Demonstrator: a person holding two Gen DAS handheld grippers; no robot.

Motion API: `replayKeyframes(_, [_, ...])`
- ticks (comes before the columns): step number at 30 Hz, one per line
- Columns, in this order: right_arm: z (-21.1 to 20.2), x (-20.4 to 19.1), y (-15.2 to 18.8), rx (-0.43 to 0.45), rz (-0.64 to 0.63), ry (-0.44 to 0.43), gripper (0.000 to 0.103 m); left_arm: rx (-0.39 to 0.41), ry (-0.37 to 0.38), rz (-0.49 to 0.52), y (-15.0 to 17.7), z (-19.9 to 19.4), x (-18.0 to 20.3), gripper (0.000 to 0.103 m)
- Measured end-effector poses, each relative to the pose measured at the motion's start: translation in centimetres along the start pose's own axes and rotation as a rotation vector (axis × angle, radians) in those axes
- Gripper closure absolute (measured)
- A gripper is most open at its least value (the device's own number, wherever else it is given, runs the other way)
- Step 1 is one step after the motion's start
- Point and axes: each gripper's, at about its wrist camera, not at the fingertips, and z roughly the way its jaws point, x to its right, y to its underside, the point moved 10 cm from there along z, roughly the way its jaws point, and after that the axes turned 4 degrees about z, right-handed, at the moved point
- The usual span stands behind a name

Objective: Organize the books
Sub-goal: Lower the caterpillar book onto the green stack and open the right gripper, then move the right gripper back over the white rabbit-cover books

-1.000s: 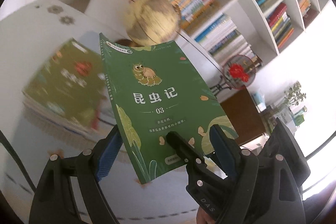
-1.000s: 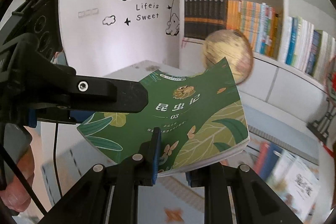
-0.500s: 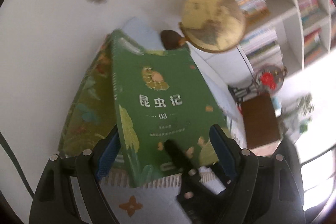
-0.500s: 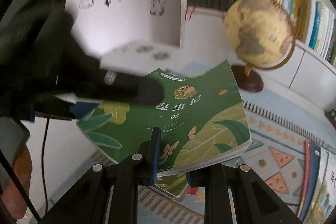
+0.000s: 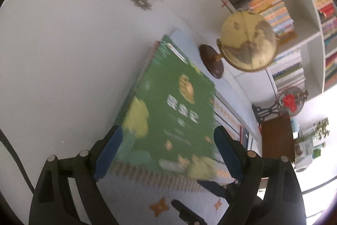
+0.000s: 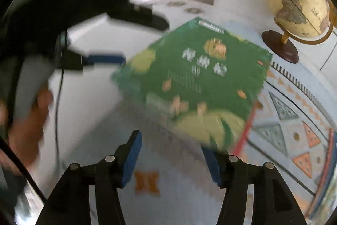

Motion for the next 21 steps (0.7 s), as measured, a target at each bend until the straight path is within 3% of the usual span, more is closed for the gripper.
replayKeyframes(5, [-5.2, 1.5, 8.4, -0.063, -0.039, 0.014, 0.047, 0.011, -0.142, 0.162, 5.3, -2.8, 5.1, 0.014])
replayKeyframes(10, [-11.4, 6.7, 13.9, -0.033, 0.017, 0.051, 0.047, -0.013, -0.176, 0.276, 12.2, -3.3, 13.2, 0.014])
replayKeyframes(14, [-17.8, 12.8, 16.0, 0.081, 0.009, 0.138, 0.047, 0.039, -0.151, 0.216, 18.3, -4.0, 20.1, 0.014])
replayKeyframes(18, [-23.9, 19.7, 17.8, 0.161, -0.021, 0.216, 0.042, 0.110, -0.189, 0.130, 24.2, -4.2, 26.5, 0.014])
replayKeyframes(21, [-27.2, 23.6, 19.5, 0.185, 0.021, 0.188, 0.040, 0.124, -0.191, 0.072, 27.9, -3.9, 30.3, 0.014])
